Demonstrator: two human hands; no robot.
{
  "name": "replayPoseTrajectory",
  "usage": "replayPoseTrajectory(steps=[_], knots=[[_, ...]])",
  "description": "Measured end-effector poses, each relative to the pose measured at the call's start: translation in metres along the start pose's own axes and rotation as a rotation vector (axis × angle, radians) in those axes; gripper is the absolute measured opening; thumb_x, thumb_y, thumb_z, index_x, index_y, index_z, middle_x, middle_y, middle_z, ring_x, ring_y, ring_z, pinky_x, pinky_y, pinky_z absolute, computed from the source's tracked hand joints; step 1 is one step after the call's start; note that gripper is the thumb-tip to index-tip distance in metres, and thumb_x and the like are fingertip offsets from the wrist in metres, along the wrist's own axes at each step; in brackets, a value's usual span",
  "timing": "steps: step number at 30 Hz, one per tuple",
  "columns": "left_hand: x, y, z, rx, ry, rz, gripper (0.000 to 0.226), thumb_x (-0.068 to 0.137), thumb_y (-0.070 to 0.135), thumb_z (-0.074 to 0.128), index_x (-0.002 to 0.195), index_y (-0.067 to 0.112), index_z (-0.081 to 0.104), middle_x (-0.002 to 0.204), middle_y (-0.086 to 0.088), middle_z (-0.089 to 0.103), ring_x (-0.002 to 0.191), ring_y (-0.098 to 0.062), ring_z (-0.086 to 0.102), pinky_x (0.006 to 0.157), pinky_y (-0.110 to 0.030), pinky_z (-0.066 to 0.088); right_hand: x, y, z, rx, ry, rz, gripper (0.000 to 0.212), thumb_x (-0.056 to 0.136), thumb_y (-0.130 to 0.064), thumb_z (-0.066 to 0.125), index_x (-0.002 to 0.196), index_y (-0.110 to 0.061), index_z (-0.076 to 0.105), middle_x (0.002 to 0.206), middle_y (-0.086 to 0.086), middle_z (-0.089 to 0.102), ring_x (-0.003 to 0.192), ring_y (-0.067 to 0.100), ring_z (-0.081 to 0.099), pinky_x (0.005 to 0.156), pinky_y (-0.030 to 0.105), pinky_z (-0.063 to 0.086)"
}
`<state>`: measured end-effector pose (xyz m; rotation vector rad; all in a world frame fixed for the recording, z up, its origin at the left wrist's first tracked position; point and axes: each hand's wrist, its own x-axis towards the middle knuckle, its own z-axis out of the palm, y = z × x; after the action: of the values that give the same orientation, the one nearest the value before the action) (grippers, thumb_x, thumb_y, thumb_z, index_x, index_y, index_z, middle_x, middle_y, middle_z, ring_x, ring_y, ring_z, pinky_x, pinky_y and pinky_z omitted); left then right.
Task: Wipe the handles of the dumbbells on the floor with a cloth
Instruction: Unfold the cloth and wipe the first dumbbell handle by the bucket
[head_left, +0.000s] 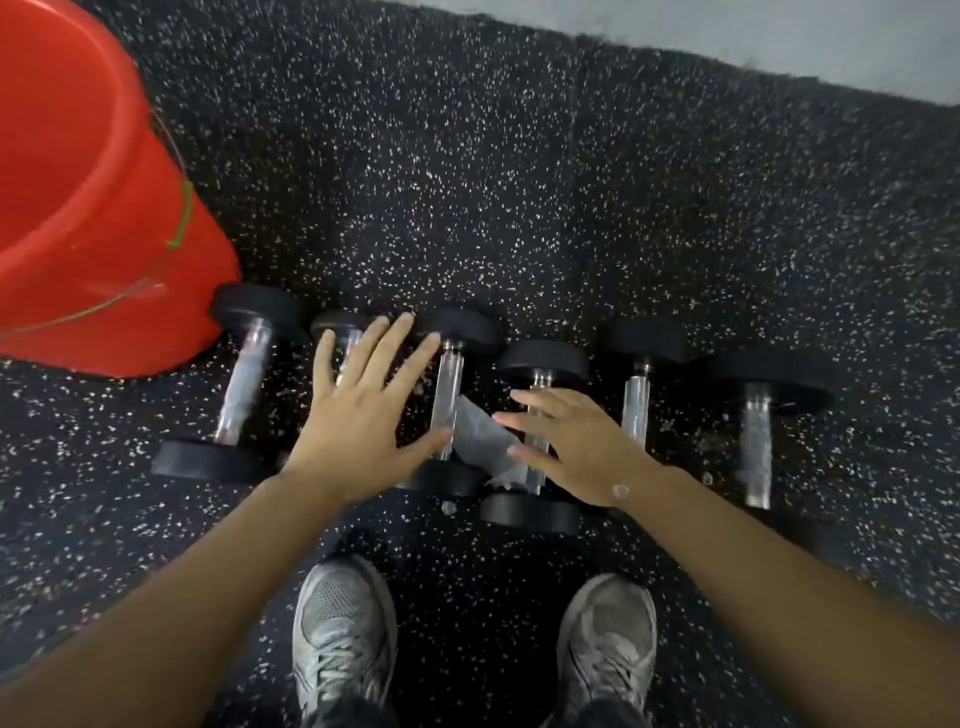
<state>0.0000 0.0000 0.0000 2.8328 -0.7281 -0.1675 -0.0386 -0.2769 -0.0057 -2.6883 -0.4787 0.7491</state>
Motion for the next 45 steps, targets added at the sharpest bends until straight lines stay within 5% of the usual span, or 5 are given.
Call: replayPoseTrajectory(steps=[15,26,35,41,45], knots=[[-0.013,0.001,0.035,-0.104,0.031,-0.088,0.092,0.088,0.073,0.047,0.162,0.023,0.029,0.171,-0.006,0.022,0.16,-0.026,0.016,0.125,-0.066,0.009,0.025,0.011,0.052,-0.121,0.134,-0.05,0.054,0.102,-0.048,0.027,0.13,-0.028,0.068,0.125,-0.008,0.07,0.144,0.022,0.042,0.127,0.048,0.008],[-0.001,0.017,0.004,-0.427,0.231,-0.075,0.069,0.093,0.043,0.07,0.154,0.024,0.043,0.145,0.015,0.055,0.143,-0.007,0.039,0.124,-0.046,0.021,0.012,-0.034,0.015,0.726,0.489,-0.017,0.03,0.099,-0.006,0.062,0.124,-0.018,0.073,0.124,-0.015,0.068,0.12,-0.003,0.06,0.1,0.011,0.042],[-0.007,0.01,-0.013,-0.704,0.212,-0.261,0.058,0.097,0.027,0.07,0.144,0.046,0.043,0.102,0.026,0.07,0.094,0.004,0.058,0.084,-0.011,0.038,0.042,-0.081,-0.013,1.0,0.459,-0.057,0.047,0.095,-0.003,0.068,0.136,-0.024,0.062,0.118,-0.006,0.072,0.11,0.016,0.07,0.098,0.029,0.054],[-0.005,-0.002,-0.032,-1.014,0.329,-0.385,0.057,0.094,0.012,0.074,0.14,0.035,0.049,0.092,0.019,0.074,0.088,-0.004,0.066,0.078,-0.024,0.046,0.069,-0.09,-0.027,0.826,0.457,-0.13,0.03,0.095,-0.014,0.07,0.124,-0.02,0.064,0.13,-0.013,0.065,0.128,0.01,0.058,0.108,0.029,0.044],[-0.003,-0.015,-0.04,-1.133,0.393,-0.431,0.059,0.093,0.009,0.074,0.138,0.036,0.049,0.089,0.012,0.074,0.086,-0.013,0.067,0.08,-0.027,0.052,0.084,-0.1,-0.043,0.796,0.384,-0.13,0.017,0.098,-0.016,0.067,0.113,-0.024,0.064,0.103,-0.014,0.069,0.098,0.01,0.067,0.085,0.024,0.049]])
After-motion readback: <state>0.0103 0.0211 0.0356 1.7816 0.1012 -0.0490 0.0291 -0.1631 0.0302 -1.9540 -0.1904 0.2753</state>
